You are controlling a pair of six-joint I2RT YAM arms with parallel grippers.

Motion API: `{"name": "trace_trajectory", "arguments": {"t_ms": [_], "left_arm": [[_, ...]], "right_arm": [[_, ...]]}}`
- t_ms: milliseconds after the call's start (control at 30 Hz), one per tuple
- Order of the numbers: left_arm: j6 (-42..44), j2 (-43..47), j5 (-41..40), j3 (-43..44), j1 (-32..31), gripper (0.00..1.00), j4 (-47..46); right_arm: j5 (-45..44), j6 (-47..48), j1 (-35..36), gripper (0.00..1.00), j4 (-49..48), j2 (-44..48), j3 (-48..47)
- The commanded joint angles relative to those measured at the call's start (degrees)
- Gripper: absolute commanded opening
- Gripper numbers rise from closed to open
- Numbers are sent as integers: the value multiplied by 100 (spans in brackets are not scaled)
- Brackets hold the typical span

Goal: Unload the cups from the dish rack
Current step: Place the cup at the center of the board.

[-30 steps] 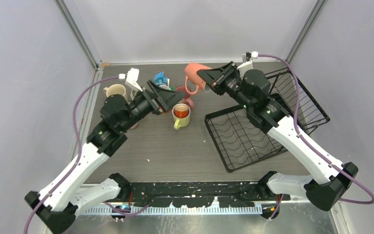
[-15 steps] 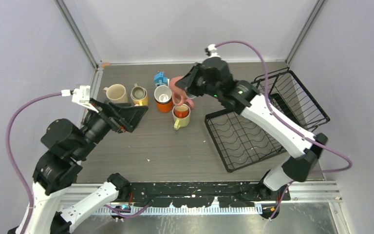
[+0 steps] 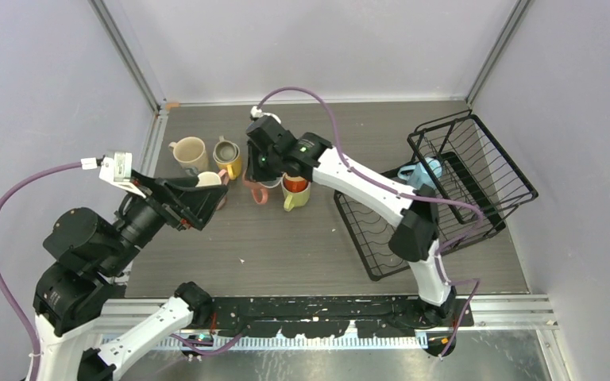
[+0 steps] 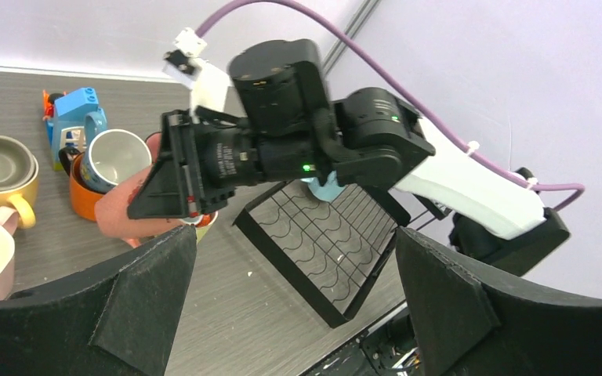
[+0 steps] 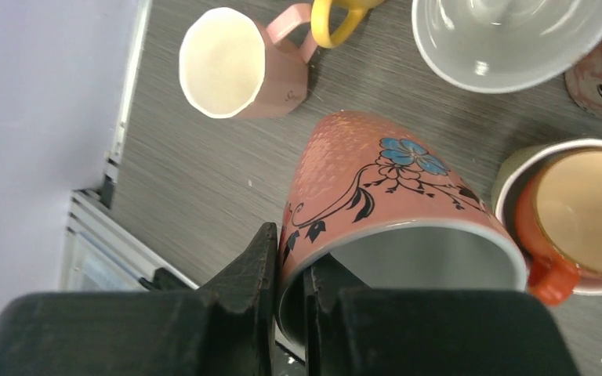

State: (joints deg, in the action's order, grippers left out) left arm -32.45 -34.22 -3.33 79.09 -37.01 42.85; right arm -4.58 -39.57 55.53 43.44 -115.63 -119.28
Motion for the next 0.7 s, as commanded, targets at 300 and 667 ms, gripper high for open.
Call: {"name": "trace_trajectory", "arguments": {"t_ms": [300, 667], "left_arm": [[291, 255, -1, 142, 3, 100, 167], [481, 314, -166, 220, 6, 100, 258]], "right_arm": [[377, 988, 186, 1, 324, -1408, -1806], [379, 1257, 186, 1, 311, -2329, -2522]]}}
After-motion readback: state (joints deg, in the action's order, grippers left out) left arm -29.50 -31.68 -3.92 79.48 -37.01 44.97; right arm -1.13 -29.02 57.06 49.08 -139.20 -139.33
